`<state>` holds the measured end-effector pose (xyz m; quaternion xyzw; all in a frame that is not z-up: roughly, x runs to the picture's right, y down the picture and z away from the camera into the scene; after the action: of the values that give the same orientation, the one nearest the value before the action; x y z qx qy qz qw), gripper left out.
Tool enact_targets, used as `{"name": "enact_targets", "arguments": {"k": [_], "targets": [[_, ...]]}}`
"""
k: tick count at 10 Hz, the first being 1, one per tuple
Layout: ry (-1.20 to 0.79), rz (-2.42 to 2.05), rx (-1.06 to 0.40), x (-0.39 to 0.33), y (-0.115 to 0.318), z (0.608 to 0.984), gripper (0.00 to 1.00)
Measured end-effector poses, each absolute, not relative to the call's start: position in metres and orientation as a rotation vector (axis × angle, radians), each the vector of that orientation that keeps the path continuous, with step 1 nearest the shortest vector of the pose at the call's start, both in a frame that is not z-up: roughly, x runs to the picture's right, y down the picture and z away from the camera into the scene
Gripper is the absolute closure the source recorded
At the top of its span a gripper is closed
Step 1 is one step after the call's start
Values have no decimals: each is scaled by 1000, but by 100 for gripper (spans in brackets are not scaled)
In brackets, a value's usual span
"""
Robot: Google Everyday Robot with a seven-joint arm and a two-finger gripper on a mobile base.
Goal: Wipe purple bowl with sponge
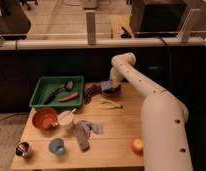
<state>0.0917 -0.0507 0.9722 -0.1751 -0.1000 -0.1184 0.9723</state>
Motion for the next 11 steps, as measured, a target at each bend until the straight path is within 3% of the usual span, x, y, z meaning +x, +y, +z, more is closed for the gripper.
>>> {"name": "enact_targets", "arguments": {"k": [5,11], "targets": [[-119,-273,-378,122,-46,953,100],[-31,-297,-395,135,-54,956,100]]}}
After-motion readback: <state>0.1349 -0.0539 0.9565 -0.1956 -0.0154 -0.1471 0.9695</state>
